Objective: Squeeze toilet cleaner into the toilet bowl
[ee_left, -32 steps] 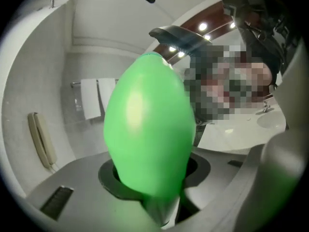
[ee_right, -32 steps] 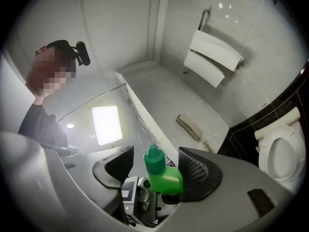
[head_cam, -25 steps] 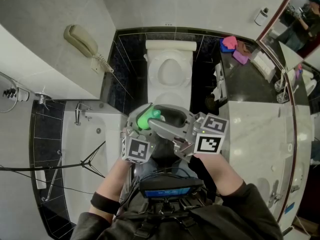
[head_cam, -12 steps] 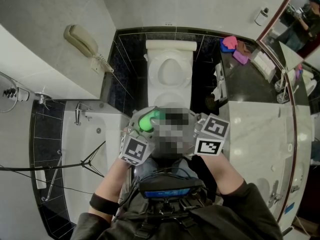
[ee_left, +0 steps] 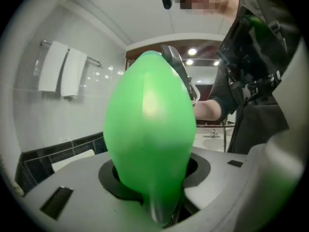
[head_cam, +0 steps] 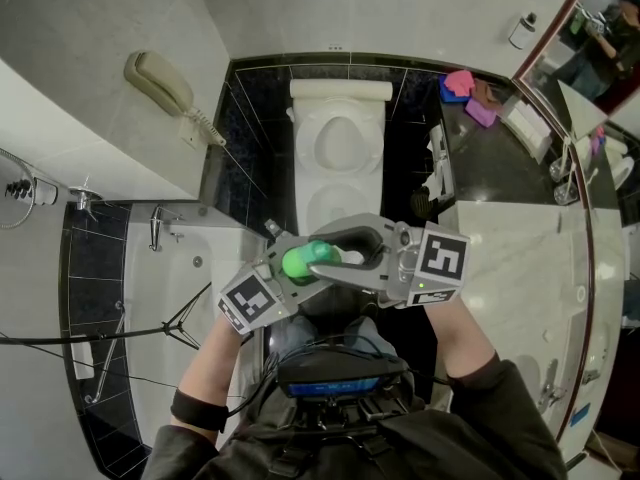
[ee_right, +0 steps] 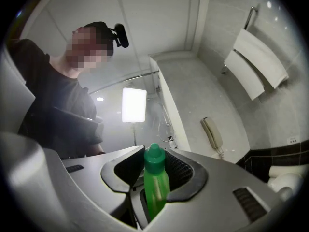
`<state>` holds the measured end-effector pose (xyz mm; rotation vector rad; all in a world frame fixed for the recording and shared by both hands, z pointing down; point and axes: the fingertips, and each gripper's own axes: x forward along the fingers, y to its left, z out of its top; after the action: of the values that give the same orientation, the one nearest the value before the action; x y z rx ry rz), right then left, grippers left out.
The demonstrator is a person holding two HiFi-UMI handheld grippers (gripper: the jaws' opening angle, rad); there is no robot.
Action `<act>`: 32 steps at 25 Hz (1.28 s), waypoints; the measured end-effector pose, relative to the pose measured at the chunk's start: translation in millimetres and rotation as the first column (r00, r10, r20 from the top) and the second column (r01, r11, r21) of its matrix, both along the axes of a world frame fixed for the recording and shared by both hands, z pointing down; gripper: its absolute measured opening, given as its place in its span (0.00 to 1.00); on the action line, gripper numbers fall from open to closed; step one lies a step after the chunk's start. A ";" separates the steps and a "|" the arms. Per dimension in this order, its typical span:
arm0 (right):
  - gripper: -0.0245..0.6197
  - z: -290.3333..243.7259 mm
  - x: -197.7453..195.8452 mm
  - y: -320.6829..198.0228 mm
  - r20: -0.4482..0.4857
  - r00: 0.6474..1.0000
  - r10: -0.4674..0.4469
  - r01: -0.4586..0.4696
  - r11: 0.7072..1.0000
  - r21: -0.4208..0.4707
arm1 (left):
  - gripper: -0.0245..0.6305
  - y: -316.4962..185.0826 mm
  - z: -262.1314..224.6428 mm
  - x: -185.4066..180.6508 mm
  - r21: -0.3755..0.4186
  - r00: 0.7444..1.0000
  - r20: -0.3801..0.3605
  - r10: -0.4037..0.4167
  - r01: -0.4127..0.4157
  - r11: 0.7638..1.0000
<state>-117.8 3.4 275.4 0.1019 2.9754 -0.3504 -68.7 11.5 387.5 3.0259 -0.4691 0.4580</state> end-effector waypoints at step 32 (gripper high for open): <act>0.55 5.2 6.3 -43.8 -0.016 0.976 0.218 -0.213 0.932 -0.292 | 0.32 -58.7 -4.2 -25.7 0.217 0.892 0.013 -0.452 0.439 0.872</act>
<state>-111.4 -40.4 280.6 -0.2509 2.8399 -0.7485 -94.5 -47.2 383.3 2.9470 -1.2595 0.4969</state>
